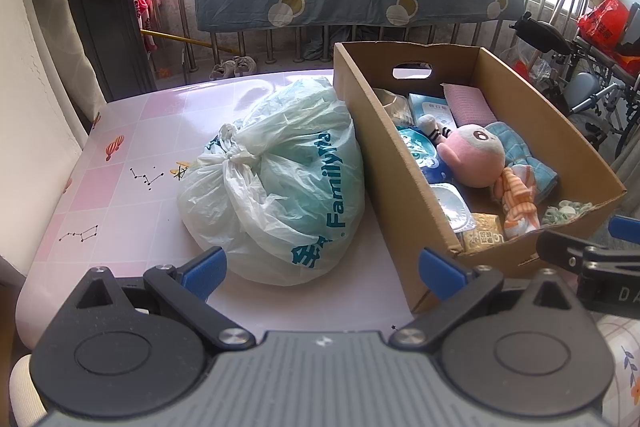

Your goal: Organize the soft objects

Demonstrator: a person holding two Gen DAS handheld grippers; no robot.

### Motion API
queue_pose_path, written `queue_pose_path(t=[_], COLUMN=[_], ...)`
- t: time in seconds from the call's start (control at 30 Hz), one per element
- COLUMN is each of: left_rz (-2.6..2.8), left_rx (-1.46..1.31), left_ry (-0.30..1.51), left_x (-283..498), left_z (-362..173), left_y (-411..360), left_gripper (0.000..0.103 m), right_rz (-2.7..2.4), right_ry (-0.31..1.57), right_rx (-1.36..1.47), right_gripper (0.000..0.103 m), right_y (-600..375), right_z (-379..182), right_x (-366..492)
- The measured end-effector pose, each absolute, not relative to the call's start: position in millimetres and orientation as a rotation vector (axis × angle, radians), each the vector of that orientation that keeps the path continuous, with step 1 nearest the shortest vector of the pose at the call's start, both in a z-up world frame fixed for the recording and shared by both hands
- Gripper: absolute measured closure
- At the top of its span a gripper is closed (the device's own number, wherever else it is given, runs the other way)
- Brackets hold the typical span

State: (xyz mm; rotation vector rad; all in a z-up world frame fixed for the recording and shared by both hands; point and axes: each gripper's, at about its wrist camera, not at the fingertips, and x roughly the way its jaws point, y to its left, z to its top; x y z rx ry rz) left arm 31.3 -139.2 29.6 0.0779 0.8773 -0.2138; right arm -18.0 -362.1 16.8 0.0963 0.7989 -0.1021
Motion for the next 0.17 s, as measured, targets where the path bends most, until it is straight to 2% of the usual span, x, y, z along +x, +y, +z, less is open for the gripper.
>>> queue_pose_path(t=[0.17], left_rz=[-0.214], left_rx=[0.079], left_ry=[0.877], left_x=[31.4], left_z=[29.6], left_y=[-139.4], left_gripper=[0.000], right_rz=[-0.101], right_ry=[0.798], right_rx=[0.097], right_gripper=[0.001], right_y=[-362.5], right_z=[16.9], right_x=[-18.0])
